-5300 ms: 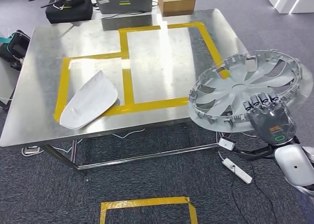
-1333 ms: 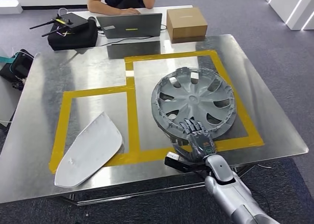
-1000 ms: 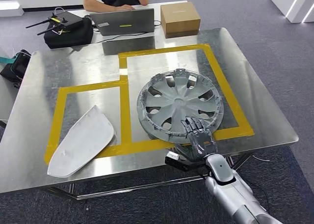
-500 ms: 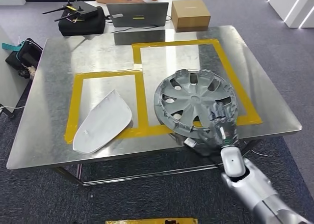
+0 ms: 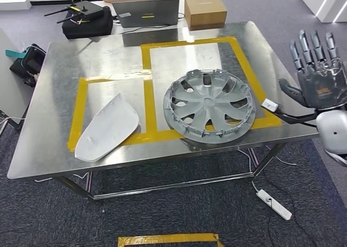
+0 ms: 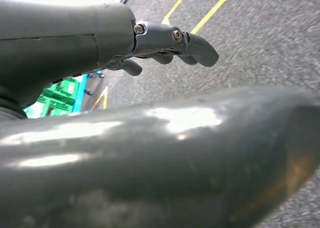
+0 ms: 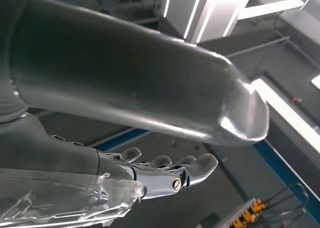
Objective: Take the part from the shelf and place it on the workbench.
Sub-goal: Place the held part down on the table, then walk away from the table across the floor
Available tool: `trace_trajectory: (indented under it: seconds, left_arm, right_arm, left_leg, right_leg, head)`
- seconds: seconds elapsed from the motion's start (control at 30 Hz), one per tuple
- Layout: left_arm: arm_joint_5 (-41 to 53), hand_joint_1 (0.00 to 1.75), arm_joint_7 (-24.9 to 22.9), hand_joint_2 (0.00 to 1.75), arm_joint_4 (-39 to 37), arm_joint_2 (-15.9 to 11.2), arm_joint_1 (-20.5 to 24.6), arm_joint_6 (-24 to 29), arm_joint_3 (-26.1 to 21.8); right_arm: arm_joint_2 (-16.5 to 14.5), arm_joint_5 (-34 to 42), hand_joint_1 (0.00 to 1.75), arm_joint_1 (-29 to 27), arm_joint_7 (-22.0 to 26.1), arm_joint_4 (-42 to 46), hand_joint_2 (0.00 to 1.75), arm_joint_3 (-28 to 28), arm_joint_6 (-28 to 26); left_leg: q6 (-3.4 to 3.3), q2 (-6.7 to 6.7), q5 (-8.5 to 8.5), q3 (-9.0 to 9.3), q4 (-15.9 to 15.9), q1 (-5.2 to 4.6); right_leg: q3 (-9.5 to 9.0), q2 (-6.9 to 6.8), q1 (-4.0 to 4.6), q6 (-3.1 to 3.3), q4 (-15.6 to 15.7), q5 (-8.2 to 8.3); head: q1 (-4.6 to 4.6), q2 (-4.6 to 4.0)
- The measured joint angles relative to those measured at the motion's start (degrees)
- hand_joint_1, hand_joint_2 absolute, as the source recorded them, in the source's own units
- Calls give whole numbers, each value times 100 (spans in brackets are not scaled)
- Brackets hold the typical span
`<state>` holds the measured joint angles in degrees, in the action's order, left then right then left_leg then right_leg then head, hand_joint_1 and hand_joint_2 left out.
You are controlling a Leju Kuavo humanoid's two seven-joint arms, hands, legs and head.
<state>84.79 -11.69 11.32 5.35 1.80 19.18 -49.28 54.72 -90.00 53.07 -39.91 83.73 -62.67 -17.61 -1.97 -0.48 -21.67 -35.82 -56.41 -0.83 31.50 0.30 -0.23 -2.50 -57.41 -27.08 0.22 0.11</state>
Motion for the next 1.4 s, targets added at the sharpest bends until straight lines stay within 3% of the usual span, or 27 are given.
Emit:
trace_trajectory:
  seconds: [0.2,0.37,0.53,0.63,0.77,0.83,0.93,0.97,1.0,1.03,1.13,1.2,1.3,1.33,1.4]
  left_arm:
    - [1,0,0,0,0,18,-4,45,-9]
    - [4,0,69,0,0,20,-5,52,-38]
    - [17,0,125,0,0,22,-1,35,-73]
    - [19,0,127,0,0,24,1,35,-86]
    - [18,0,127,0,0,28,10,49,-102]
    - [17,0,127,0,0,42,16,53,-109]
    - [17,0,127,0,0,60,35,58,-121]
    - [17,0,127,0,0,66,38,59,-126]
    - [16,0,127,0,0,73,38,60,-130]
    - [16,0,127,0,0,83,37,60,-133]
    - [15,0,127,0,3,95,41,63,-138]
    - [15,0,127,0,8,88,43,68,-141]
    - [15,0,127,0,10,108,33,70,-143]
    - [15,0,127,0,10,112,28,70,-143]
    - [15,0,127,0,10,118,29,69,-143]
  right_arm:
    - [603,5,0,68,-4,379,0,-195,-76]
    - [941,8,0,-120,-4,631,0,-74,-170]
    - [1056,8,0,-232,-4,826,0,-26,-161]
    - [1057,8,0,-226,-4,866,0,-82,-162]
    - [1058,8,0,-218,-4,884,0,-144,-160]
    - [1062,9,0,-217,-4,884,0,-147,-161]
    - [1066,10,0,-243,1,884,0,-164,-162]
    - [1066,10,0,-270,3,884,0,-174,-163]
    - [1066,10,0,-297,5,884,0,-184,-166]
    - [1066,10,0,-314,8,884,0,-190,-167]
    - [1061,10,0,-331,14,882,0,-191,-172]
    - [1052,11,0,-354,24,876,0,-191,-178]
    - [1041,12,0,-407,42,869,0,-168,-192]
    - [1039,12,0,-430,61,868,0,-148,-201]
    - [1035,12,0,-490,102,866,0,-77,-216]
  left_leg:
    - [114,-1,33,-42,11,22]
    - [123,-1,34,-60,10,12]
    - [124,0,38,-71,8,-2]
    - [108,0,38,-82,-5,-13]
    - [-15,1,50,-77,41,-19]
    - [-43,15,140,-13,171,24]
    - [-38,31,216,-5,234,62]
    - [-22,30,228,-24,232,70]
    - [-1,29,242,-49,229,82]
    - [27,28,260,-78,221,103]
    - [152,17,308,-205,124,173]
    - [240,-10,345,-272,43,168]
    - [320,-39,375,-373,-20,168]
    - [338,-31,236,-431,-121,174]
    - [357,-12,-326,-612,-664,177]
  right_leg:
    - [46,-7,14,14,-8,24]
    - [57,-6,7,3,-7,36]
    - [71,-1,-10,-20,-5,53]
    - [73,-1,-24,-40,4,66]
    - [65,-5,-45,-111,58,96]
    - [115,-1,-35,-136,-58,-37]
    - [477,4,-62,-205,-993,-649]
    - [587,3,-83,-240,-1294,-784]
    - [613,1,-108,-277,-1418,-804]
    - [529,-1,-135,-316,-1310,-709]
    - [-99,7,-223,-462,-236,-245]
    - [-234,48,-235,-427,8,-149]
    - [-54,54,-218,-227,-132,-102]
    - [9,42,-214,-165,-146,-63]
    - [136,25,-199,-59,-145,53]
  head:
    - [3,0]
    - [4,0]
    - [4,0]
    - [5,0]
    - [-2,0]
    - [14,0]
    - [66,0]
    - [74,0]
    - [75,0]
    - [76,0]
    - [86,0]
    - [84,0]
    - [69,0]
    - [66,0]
    - [56,0]
